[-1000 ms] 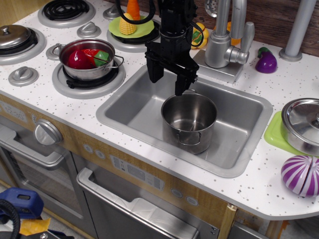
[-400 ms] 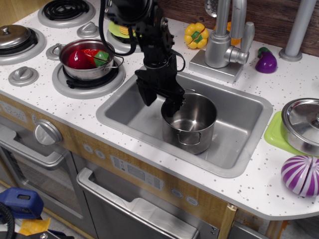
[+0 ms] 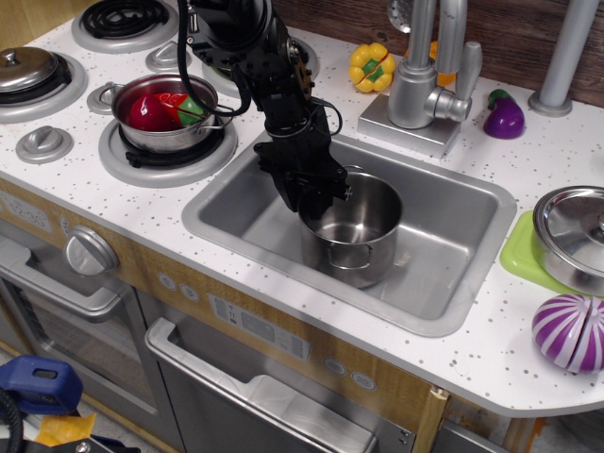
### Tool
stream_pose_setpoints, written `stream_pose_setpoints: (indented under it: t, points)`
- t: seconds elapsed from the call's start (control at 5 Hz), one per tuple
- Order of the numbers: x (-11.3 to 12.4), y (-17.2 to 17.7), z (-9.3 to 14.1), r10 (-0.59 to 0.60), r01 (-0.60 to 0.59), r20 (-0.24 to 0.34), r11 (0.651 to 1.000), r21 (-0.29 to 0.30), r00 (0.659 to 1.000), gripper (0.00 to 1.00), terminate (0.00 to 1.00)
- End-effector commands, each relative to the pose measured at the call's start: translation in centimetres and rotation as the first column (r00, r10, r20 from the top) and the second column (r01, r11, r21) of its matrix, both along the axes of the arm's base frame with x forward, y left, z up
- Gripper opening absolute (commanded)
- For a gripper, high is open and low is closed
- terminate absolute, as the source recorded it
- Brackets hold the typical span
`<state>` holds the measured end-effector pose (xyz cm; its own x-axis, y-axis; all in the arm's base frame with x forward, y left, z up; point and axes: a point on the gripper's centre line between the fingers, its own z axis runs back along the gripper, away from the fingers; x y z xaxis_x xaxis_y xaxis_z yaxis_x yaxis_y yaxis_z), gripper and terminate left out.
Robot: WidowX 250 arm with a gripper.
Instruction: Pick up pot from sink
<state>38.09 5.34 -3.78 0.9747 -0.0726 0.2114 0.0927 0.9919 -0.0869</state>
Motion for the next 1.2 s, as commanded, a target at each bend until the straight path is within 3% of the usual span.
stream_pose_setpoints:
  t: [0.0,0.4,0.8,1.0]
  points:
    - [1.1,-1.2,4.3,0.007,-0.008,0.024,0.999,0.038,1.0,0.0,0.0]
    - [0.7,-1.5,9.1,-0.034,0.037,-0.031,0.992,0.117,0.999,0.0,0.0]
    - [1.0,-1.7,10.9,-0.058,0.067,-0.062,0.988,0.142,0.996,0.0,0.0]
    - [0.9,-1.9,10.9,-0.063,0.069,-0.05,0.988,0.141,0.997,0.0,1.0]
